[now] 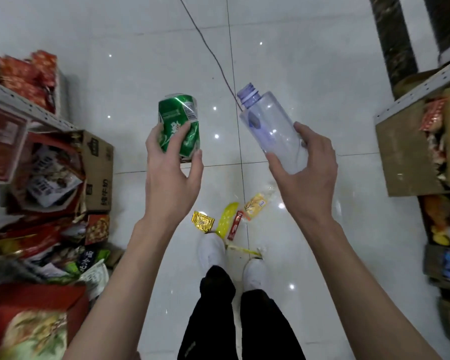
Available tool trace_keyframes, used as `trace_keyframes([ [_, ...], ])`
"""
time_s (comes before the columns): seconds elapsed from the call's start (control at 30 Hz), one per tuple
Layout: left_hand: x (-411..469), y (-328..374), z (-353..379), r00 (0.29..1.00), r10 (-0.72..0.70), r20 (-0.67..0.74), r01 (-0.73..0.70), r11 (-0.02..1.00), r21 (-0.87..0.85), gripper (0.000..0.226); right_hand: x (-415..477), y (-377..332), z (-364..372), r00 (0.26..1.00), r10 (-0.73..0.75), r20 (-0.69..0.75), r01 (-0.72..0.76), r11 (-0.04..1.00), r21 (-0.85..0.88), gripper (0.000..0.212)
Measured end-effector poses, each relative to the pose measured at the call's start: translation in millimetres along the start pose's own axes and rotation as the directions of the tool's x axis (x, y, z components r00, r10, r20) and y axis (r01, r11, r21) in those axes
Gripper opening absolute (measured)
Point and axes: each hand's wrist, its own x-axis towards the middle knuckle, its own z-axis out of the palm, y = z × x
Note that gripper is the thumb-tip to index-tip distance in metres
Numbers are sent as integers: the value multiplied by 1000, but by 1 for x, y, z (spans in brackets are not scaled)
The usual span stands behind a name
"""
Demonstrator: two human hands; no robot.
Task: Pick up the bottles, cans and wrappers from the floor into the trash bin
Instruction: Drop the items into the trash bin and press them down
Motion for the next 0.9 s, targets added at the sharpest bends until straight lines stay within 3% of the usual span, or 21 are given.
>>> trace_keyframes([
  [0.3, -78, 110, -109, 999, 39, -30, -38, 999, 16, 49, -78, -98, -121, 999, 23, -30, -21, 997, 80, 60],
  [0.53, -160, 118, -117, 995, 96, 24, -96, 995, -26, 49, -171, -93, -159, 991, 70, -110, -62, 995, 73, 61],
  [0.9, -328, 145, -130, 964, 174, 201, -150, 980, -133, 49, -357, -81, -255, 946, 245, -211, -246, 969, 24, 60],
])
